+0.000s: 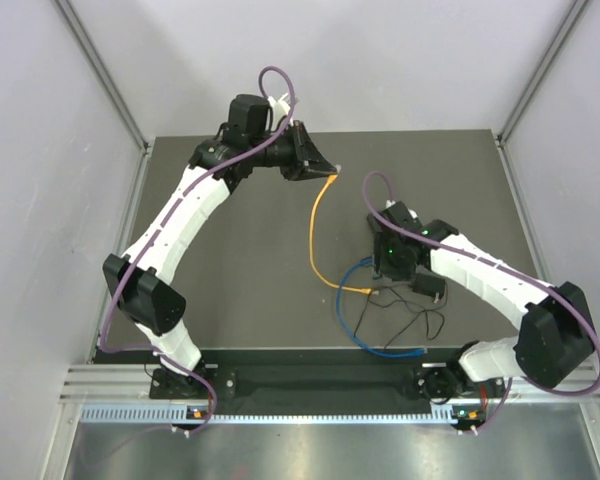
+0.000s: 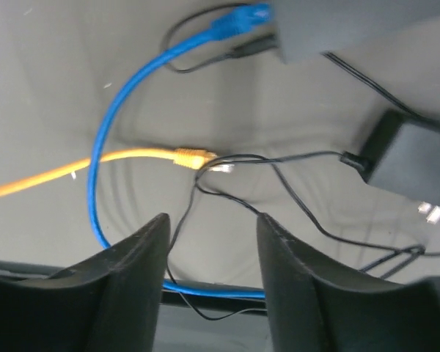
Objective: Pull the plug from the switch port
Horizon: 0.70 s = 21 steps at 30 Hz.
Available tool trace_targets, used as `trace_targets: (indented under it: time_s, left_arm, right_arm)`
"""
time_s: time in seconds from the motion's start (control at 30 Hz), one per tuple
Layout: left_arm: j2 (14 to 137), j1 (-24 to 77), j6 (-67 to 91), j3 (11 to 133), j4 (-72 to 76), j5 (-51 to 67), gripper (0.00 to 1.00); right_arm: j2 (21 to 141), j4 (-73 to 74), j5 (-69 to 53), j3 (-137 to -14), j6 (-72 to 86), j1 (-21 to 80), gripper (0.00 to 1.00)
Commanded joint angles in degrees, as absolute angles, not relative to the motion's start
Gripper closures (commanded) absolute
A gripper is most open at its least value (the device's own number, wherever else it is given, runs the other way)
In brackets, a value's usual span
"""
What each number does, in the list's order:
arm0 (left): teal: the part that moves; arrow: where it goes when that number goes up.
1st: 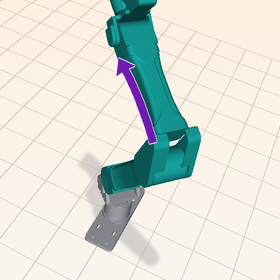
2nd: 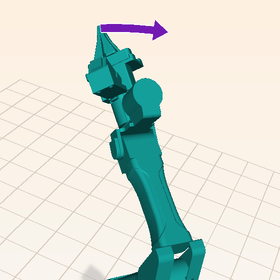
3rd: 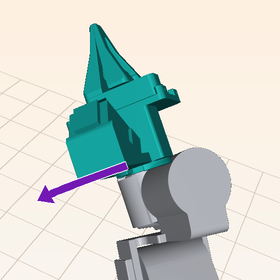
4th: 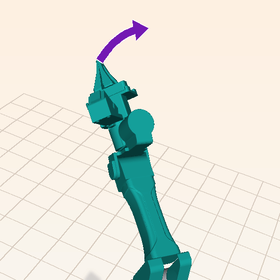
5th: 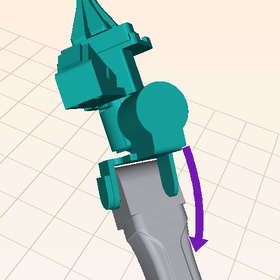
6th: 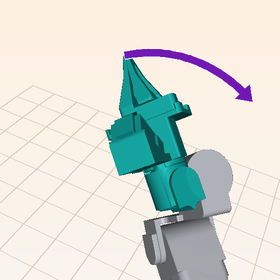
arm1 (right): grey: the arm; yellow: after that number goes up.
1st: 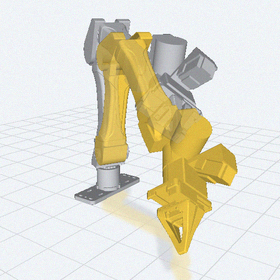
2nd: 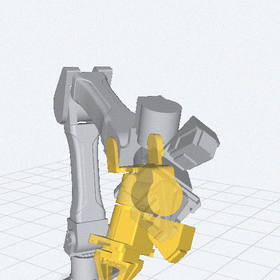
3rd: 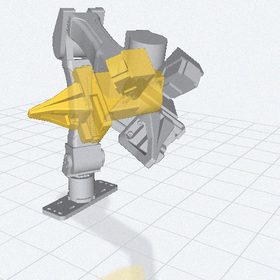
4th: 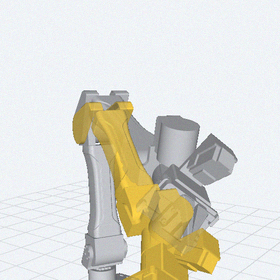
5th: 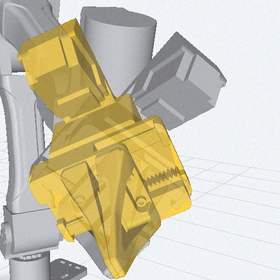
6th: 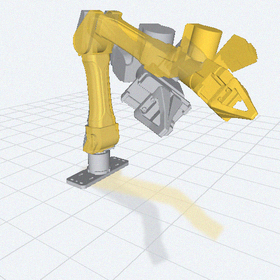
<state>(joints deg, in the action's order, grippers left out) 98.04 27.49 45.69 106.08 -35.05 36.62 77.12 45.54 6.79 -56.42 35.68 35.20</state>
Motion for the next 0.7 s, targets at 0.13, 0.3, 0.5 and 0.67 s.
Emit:
trace_targets:
  time_s: [0.13,0.3,0.5,0.67]
  left_arm:
    - [97.12,27.69,45.61,105.38,-32.17,38.49,1.0]
    - [97.29,27.77,45.79,105.03,-31.73,39.02,1.0]
    - [97.3,27.69,45.53,104.94,-31.73,39.55,1.0]
    - [97.47,27.6,45.26,105.03,-31.99,39.55,1.0]
  right_arm:
    - [76.02,46.23,7.03,-55.55,50.08,31.2,0.66]
    - [79.45,48.07,5.19,-54.58,59.05,30.33,0.61]
    - [80.42,46.58,3.51,-51.77,63.98,28.74,0.52]
    - [79.19,42.64,2.29,-47.65,68.11,26.37,0.51]
